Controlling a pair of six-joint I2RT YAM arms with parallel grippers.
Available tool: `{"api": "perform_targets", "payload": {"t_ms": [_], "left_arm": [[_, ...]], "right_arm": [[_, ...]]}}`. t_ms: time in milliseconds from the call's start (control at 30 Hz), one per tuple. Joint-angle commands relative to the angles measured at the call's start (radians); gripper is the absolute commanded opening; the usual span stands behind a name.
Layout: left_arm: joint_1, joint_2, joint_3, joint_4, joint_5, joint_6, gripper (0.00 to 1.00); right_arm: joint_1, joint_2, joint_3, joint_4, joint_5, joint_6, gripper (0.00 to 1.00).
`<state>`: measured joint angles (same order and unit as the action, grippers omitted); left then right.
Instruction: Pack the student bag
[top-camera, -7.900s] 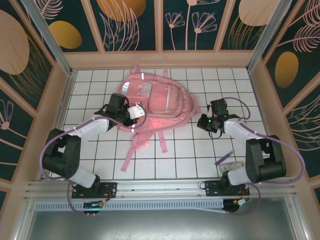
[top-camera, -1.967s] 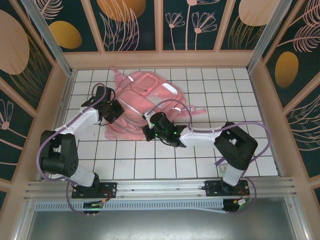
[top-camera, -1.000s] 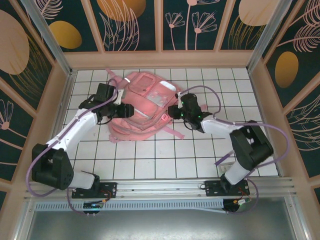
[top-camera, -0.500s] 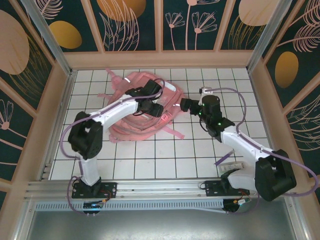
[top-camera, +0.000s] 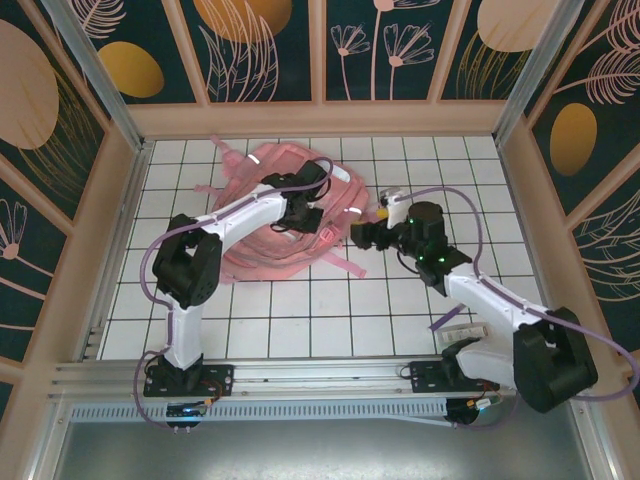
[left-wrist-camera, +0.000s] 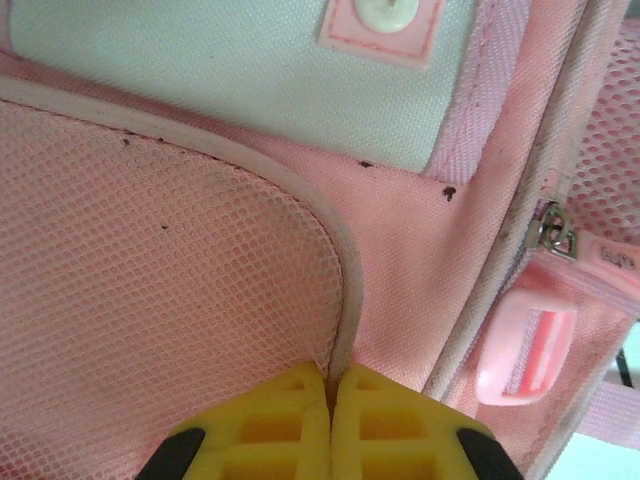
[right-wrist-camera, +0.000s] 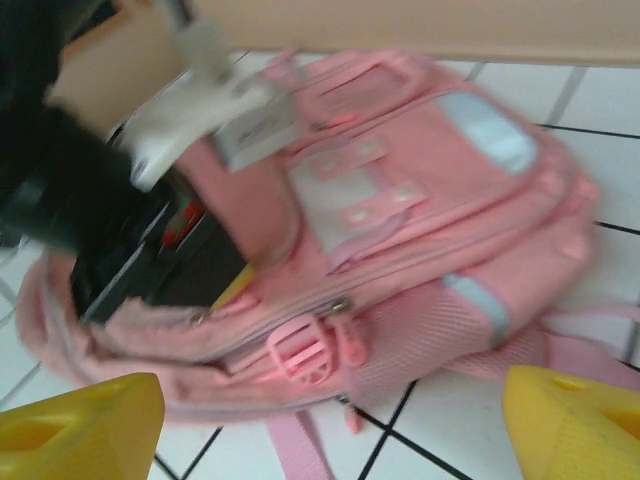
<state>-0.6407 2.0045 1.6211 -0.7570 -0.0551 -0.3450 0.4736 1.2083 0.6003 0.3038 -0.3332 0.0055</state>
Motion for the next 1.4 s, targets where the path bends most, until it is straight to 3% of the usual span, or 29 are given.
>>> {"api": "perform_targets", "payload": {"t_ms": [0,133,200,400,600,667,833,933,1067,1233,1367], "left_arm": [[0.034,-0.104,0.010,0.009,0.144,-0.016,0.00],[0.075,-0.154,-0.031,0.035,0.227,-0.020,0.00],[0.094,-0.169,-0.059,0.055,0.284,-0.026,0.00],[0.107,-0.195,-0.117,0.139,0.435,-0.074,0.00],[0.110,-0.208,-0.128,0.162,0.479,-0.100,0.00],[0.113,-0.215,-0.136,0.170,0.493,-0.106,0.00],[0.118,-0.238,-0.163,0.204,0.478,-0.155,0.00],[0.118,-0.246,-0.195,0.264,0.464,-0.212,0.00],[0.118,-0.251,-0.228,0.339,0.442,-0.284,0.00],[0.117,-0.246,-0.262,0.463,0.486,-0.401,0.00],[0.112,-0.229,-0.270,0.508,0.518,-0.466,0.00]], "right_arm": [[0.054,0.070,-0.014,0.101,-0.190,-0.373,0.86],[0.061,0.202,0.064,0.108,-0.293,-0.599,0.84],[0.064,0.275,0.110,0.138,-0.312,-0.637,0.80],[0.105,0.441,0.180,0.330,-0.278,-0.615,0.71],[0.171,0.558,0.179,0.429,-0.224,-0.599,0.65],[0.178,0.582,0.174,0.447,-0.192,-0.586,0.57],[0.230,0.511,0.127,0.405,-0.162,-0.608,0.12],[0.261,0.445,0.097,0.350,-0.163,-0.620,0.00],[0.319,0.375,0.072,0.279,-0.120,-0.625,0.00],[0.453,0.401,0.054,0.444,0.005,-0.529,0.04],[0.563,0.512,0.071,0.598,0.163,-0.487,0.17]]}}
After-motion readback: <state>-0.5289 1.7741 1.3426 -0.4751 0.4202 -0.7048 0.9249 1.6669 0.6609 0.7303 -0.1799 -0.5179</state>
